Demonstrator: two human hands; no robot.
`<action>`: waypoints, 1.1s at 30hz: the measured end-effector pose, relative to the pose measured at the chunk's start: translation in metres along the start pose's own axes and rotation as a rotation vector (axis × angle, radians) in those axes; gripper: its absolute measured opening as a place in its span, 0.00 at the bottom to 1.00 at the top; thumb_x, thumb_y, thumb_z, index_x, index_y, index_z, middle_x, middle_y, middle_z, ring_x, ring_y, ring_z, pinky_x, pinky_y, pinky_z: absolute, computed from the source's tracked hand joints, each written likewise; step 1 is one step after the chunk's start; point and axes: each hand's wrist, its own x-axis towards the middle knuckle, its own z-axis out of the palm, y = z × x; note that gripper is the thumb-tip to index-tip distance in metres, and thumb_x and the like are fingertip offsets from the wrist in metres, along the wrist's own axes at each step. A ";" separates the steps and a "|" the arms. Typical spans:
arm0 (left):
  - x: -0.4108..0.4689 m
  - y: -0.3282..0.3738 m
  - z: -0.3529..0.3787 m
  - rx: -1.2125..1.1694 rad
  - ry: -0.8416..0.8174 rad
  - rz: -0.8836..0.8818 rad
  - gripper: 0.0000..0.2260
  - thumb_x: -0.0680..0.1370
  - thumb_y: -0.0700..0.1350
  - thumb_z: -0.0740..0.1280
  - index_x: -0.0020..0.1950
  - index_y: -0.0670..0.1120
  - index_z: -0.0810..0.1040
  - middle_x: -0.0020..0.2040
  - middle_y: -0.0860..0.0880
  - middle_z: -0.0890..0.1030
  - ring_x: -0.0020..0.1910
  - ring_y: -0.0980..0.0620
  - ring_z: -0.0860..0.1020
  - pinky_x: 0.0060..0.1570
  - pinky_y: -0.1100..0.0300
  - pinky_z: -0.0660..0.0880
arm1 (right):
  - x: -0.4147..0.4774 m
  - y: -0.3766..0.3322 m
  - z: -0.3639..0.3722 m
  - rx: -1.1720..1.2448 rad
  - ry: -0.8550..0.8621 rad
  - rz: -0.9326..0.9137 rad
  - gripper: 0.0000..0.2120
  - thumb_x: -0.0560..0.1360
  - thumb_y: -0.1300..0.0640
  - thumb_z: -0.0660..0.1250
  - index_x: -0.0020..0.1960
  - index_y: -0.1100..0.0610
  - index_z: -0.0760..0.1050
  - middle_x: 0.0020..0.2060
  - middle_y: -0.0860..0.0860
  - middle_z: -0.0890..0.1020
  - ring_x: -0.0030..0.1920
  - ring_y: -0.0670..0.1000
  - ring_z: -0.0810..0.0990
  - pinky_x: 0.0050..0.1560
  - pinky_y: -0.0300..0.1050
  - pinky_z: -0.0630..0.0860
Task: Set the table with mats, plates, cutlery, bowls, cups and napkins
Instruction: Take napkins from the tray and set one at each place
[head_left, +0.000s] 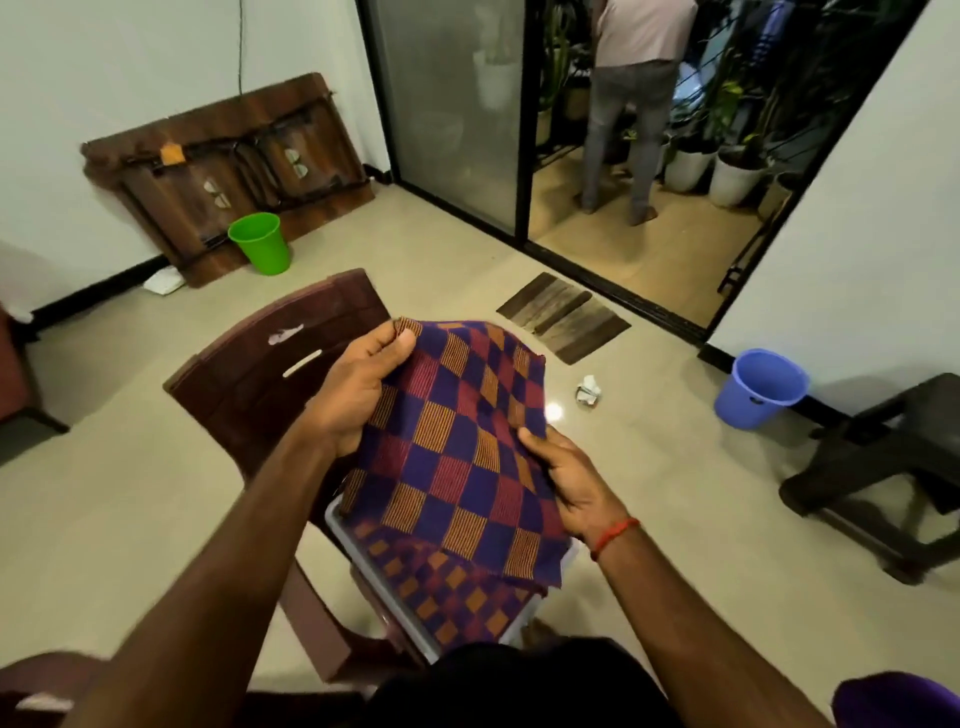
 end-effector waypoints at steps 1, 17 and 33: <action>0.004 -0.003 0.002 0.004 -0.013 -0.004 0.10 0.84 0.44 0.61 0.57 0.44 0.80 0.50 0.45 0.85 0.46 0.51 0.84 0.47 0.58 0.81 | -0.006 -0.008 -0.008 -0.053 0.035 -0.061 0.17 0.80 0.61 0.65 0.68 0.61 0.75 0.64 0.64 0.79 0.58 0.62 0.82 0.60 0.60 0.79; 0.055 -0.055 0.124 0.062 -0.517 -0.225 0.23 0.73 0.41 0.75 0.66 0.49 0.73 0.52 0.37 0.85 0.52 0.39 0.84 0.49 0.39 0.83 | -0.150 -0.103 -0.103 -0.231 0.471 -0.408 0.17 0.77 0.67 0.67 0.65 0.58 0.75 0.54 0.56 0.85 0.53 0.57 0.85 0.47 0.51 0.84; 0.074 -0.024 0.281 -0.055 -0.578 -0.028 0.11 0.77 0.34 0.66 0.41 0.50 0.79 0.41 0.47 0.83 0.37 0.50 0.82 0.29 0.59 0.77 | -0.257 -0.181 -0.159 -0.599 0.737 -0.931 0.21 0.74 0.80 0.63 0.33 0.58 0.82 0.54 0.52 0.84 0.57 0.57 0.83 0.42 0.52 0.84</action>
